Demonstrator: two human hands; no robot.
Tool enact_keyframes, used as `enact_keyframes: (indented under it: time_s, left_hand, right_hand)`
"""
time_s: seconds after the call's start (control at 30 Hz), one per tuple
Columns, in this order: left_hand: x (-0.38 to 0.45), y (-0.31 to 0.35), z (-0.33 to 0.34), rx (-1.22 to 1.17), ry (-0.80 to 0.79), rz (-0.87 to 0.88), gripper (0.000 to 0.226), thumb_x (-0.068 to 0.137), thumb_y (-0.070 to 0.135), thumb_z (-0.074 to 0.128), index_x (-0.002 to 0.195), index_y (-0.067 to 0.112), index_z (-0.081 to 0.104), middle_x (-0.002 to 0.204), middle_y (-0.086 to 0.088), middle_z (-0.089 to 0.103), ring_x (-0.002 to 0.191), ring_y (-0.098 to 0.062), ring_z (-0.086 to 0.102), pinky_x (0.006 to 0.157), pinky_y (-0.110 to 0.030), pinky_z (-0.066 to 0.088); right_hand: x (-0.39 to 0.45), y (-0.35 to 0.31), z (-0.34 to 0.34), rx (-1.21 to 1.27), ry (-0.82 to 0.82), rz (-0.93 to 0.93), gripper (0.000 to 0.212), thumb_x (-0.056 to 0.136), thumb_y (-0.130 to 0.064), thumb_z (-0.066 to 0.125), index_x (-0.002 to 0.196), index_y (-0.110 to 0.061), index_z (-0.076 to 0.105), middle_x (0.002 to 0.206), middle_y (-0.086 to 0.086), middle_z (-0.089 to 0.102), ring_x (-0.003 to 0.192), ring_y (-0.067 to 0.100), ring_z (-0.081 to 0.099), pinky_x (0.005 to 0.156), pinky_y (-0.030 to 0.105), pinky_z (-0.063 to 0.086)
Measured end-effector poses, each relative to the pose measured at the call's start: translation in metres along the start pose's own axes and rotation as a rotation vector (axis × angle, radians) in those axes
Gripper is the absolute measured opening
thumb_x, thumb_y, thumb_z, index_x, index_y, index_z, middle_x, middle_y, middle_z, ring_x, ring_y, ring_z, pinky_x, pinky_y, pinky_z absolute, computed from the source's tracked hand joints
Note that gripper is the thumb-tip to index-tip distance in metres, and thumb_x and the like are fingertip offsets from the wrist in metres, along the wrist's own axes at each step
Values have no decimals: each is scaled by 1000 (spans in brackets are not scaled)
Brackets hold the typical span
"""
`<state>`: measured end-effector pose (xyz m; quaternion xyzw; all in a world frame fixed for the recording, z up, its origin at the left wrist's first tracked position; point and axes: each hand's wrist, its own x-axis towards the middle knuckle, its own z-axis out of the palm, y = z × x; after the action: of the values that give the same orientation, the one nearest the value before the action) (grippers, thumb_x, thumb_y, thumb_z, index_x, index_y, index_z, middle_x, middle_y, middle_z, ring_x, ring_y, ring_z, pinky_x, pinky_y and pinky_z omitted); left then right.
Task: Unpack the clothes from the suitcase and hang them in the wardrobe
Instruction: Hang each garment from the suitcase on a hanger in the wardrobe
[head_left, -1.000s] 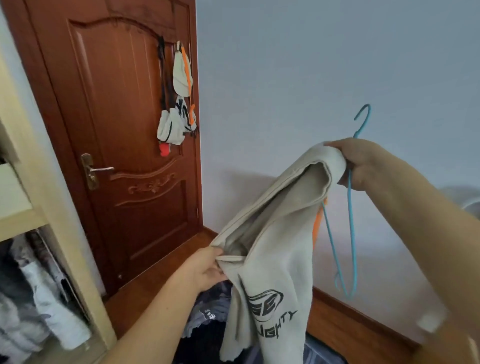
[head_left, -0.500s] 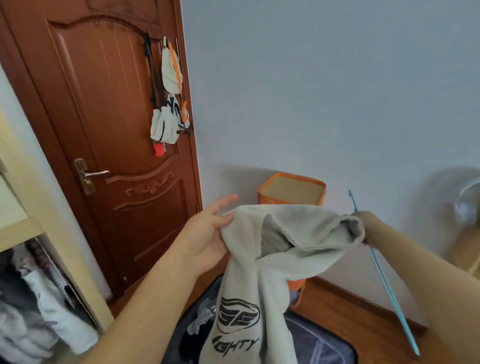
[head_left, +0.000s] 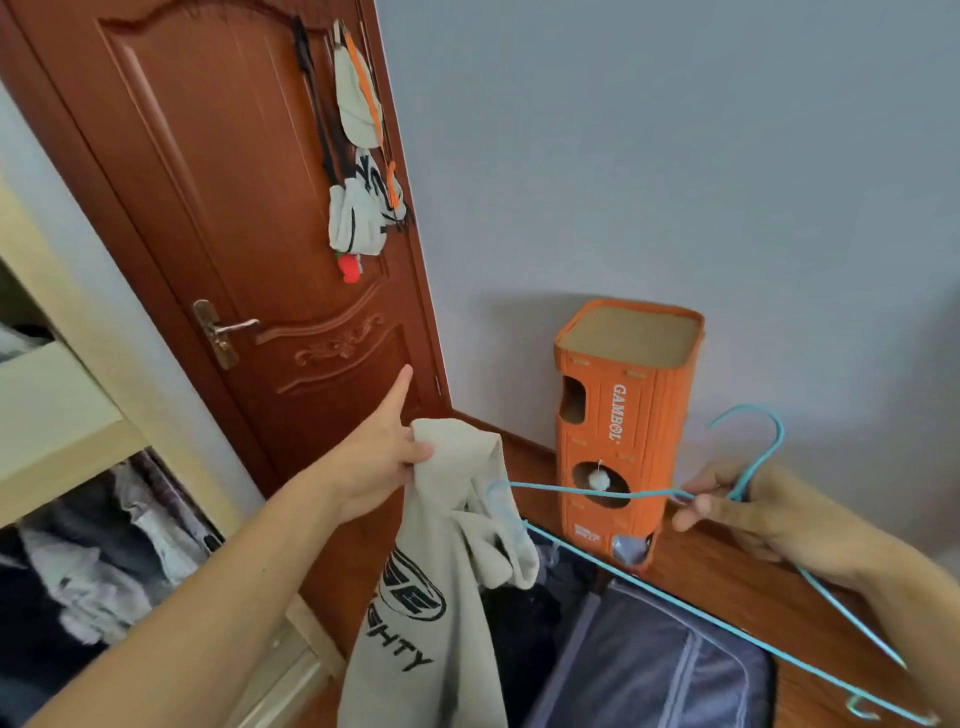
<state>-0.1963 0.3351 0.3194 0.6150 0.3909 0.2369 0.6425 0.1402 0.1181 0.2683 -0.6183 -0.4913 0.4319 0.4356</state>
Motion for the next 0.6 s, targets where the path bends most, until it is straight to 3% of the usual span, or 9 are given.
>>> enact_keyframes:
  time_s: [0.1, 0.2, 0.27, 0.37, 0.43, 0.53, 0.6]
  left_hand:
    - [-5, 3, -5, 96, -62, 49, 102, 98, -14, 49, 155, 57, 3, 97, -18, 69, 90, -23, 62, 84, -37, 53]
    - [-8, 11, -3, 225, -147, 67, 106, 97, -11, 54, 147, 69, 7, 111, -36, 63, 100, -29, 62, 100, -50, 48]
    - [-9, 17, -4, 262, -156, 92, 109, 95, -11, 56, 142, 75, 9, 116, -41, 57, 100, -31, 61, 104, -55, 46]
    - [-12, 22, -2, 286, -163, 151, 109, 94, -12, 56, 142, 75, 12, 115, -43, 57, 98, -34, 59, 100, -52, 46]
    - [-13, 24, 7, 342, -177, 200, 106, 94, -12, 55, 148, 68, 11, 113, -42, 57, 97, -32, 59, 101, -46, 47]
    - [-11, 32, 20, 375, -141, 250, 102, 95, -15, 52, 155, 56, 8, 114, -21, 72, 107, -27, 69, 101, -38, 52]
    - [-3, 39, 19, 363, -55, 258, 103, 94, -17, 52, 155, 55, 12, 114, -13, 74, 104, -27, 71, 97, -40, 55]
  right_hand:
    - [16, -9, 25, -62, 78, -90, 19, 86, -26, 67, 90, -8, 72, 72, 4, 73, 49, 17, 36, 44, 25, 28]
    - [34, -17, 42, 0, 201, -187, 13, 87, -27, 70, 83, -16, 76, 70, 20, 69, 52, 22, 46, 51, 33, 41]
    - [42, -16, 46, 31, 193, -201, 11, 92, -14, 66, 85, -10, 73, 62, 10, 69, 46, 19, 51, 52, 30, 46]
    - [51, -21, 60, 0, 82, -162, 8, 96, -8, 63, 96, -3, 68, 78, 5, 76, 48, 18, 56, 52, 29, 50]
    - [59, -26, 68, -2, 125, -181, 11, 98, -10, 62, 94, -2, 68, 78, 9, 75, 51, 25, 57, 53, 31, 47]
    - [72, -32, 59, 127, 343, -219, 21, 99, -12, 60, 83, 0, 67, 72, 19, 71, 50, 29, 45, 51, 35, 33]
    - [70, -33, 59, 131, 287, -224, 22, 98, -12, 61, 79, -4, 65, 63, 14, 67, 48, 23, 40, 49, 32, 27]
